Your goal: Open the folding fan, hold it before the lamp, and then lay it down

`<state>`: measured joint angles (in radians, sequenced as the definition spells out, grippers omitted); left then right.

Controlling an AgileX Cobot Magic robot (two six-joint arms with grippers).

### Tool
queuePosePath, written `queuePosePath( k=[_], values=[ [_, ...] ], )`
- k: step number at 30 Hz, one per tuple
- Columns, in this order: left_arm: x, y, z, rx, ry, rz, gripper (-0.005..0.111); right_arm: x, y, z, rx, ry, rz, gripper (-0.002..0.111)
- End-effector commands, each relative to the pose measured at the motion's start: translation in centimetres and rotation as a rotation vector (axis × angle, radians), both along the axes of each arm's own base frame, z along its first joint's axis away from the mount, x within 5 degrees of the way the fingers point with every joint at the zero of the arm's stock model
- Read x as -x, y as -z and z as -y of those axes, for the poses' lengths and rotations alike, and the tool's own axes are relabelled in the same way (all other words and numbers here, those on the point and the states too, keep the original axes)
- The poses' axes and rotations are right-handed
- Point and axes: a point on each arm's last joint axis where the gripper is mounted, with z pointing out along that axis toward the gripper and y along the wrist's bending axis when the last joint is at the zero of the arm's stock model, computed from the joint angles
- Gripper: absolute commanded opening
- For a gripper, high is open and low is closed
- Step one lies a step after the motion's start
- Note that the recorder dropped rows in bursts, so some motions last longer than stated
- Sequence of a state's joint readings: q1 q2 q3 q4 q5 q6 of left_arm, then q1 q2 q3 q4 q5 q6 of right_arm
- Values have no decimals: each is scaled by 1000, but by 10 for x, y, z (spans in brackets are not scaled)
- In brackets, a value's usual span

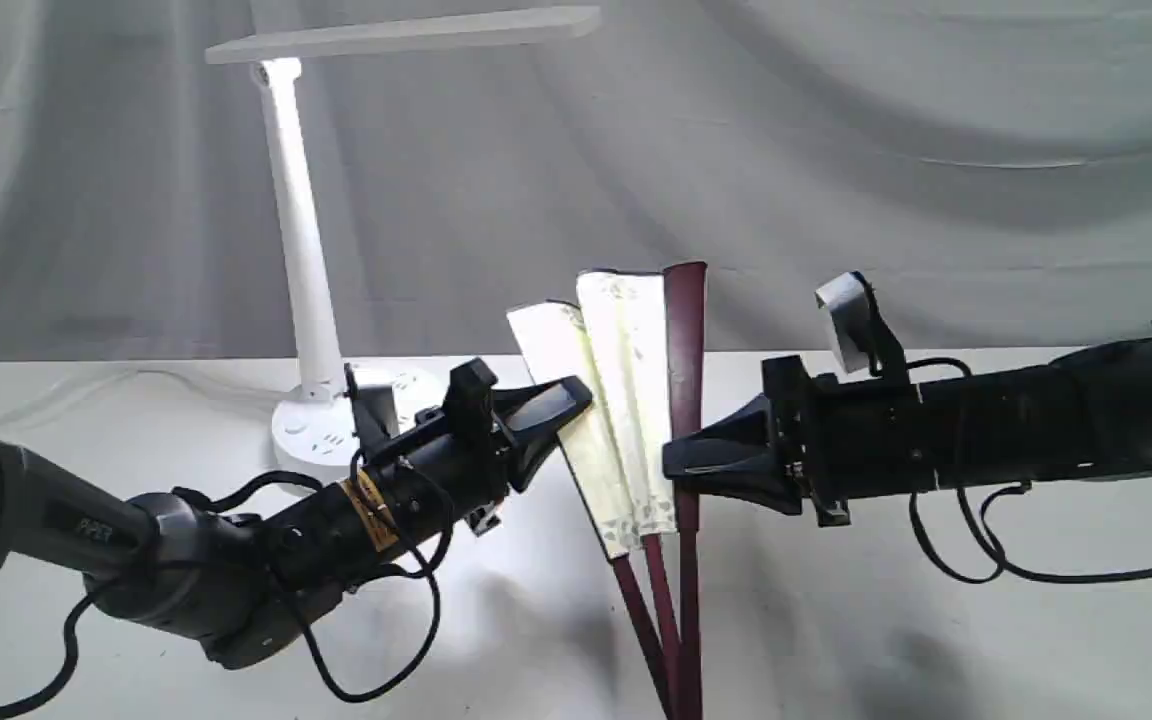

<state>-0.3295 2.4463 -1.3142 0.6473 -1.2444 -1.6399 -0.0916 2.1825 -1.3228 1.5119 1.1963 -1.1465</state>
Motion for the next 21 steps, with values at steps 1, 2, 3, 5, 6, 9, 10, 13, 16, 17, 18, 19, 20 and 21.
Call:
queuePosePath(
  k=[1, 2, 3, 5, 6, 9, 10, 13, 16, 17, 18, 19, 20, 21],
  values=[
    [0, 1, 0, -21, 10, -14, 0, 1, -7, -2, -28, -9, 23, 24],
    [0, 2, 1, -21, 15, -17, 0, 0, -8, -2, -34, -3, 24, 28],
    [1, 2, 1, -19, 20, -22, 0, -1, -9, -2, -44, 7, 27, 33],
    [2, 2, 2, -10, 37, -44, 0, -2, -10, -2, -60, 23, 32, 41],
    [2, 2, 2, -5, 42, -53, 0, -3, -11, -2, -66, 29, 42, 43],
    [3, 3, 3, -9, 59, -58, 0, -5, -11, -1, -65, 54, 50, 44],
    [4, 3, 3, -4, 64, -69, 0, -6, -11, -1, -65, 62, 54, 44],
    [5, 4, 4, -6, 82, -78, 0, -9, -12, 0, -70, 93, 67, 44],
    [7, 4, 5, -3, 106, -100, 0, -12, -12, 2, -60, 127, 74, 44],
    [7, 4, 5, -2, 111, -105, 0, -12, -12, 2, -58, 135, 80, 44],
    [7, 5, 6, -5, 117, -104, 0, -13, -12, 3, -53, 139, 90, 44],
    [8, 5, 6, -9, 122, -103, 0, -14, -12, 3, -48, 147, 93, 44],
    [8, 5, 6, -11, 126, -102, 0, -14, -11, 3, -46, 153, 93, 44],
    [9, 5, 6, -13, 131, -104, 0, -15, -11, 4, -43, 159, 92, 44]
  ],
)
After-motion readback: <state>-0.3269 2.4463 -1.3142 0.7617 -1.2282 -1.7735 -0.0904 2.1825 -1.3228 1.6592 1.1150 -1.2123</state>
